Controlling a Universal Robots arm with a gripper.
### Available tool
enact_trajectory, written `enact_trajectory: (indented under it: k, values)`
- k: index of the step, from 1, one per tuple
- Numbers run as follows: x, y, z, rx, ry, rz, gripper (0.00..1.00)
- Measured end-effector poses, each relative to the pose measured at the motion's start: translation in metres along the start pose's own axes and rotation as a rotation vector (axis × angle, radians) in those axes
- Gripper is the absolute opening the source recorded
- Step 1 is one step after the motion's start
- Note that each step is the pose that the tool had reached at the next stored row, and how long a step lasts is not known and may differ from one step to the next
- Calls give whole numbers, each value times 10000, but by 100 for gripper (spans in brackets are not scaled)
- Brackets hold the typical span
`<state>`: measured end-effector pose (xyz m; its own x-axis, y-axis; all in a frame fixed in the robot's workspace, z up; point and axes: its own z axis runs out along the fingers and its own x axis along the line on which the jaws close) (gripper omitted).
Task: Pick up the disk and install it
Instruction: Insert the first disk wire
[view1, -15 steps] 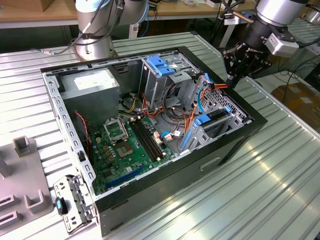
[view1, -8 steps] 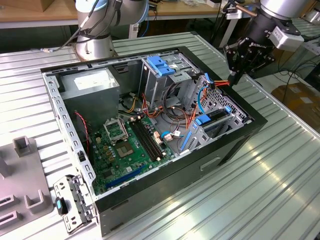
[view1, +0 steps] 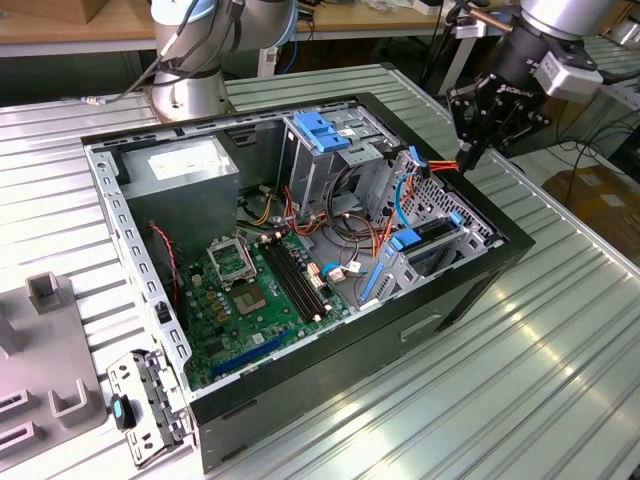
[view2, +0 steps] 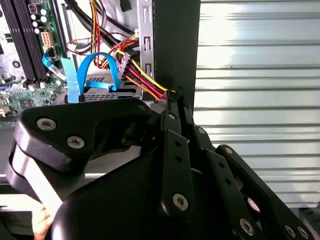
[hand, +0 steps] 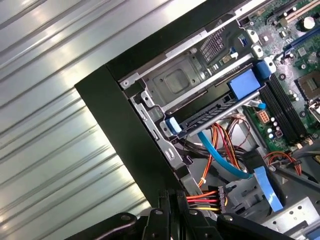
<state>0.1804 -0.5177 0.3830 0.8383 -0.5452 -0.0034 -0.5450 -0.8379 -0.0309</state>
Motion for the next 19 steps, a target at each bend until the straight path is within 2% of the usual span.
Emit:
enact_trajectory:
  k: [2, 5, 14, 19]
  values:
    - [0, 0, 5, -4, 13, 287, 17]
    - [-25, 17, 9, -9, 17, 319, 17]
    - [-217, 143, 16, -8, 17, 344, 17]
    - [-219, 144, 30, -18, 46, 1023, 17]
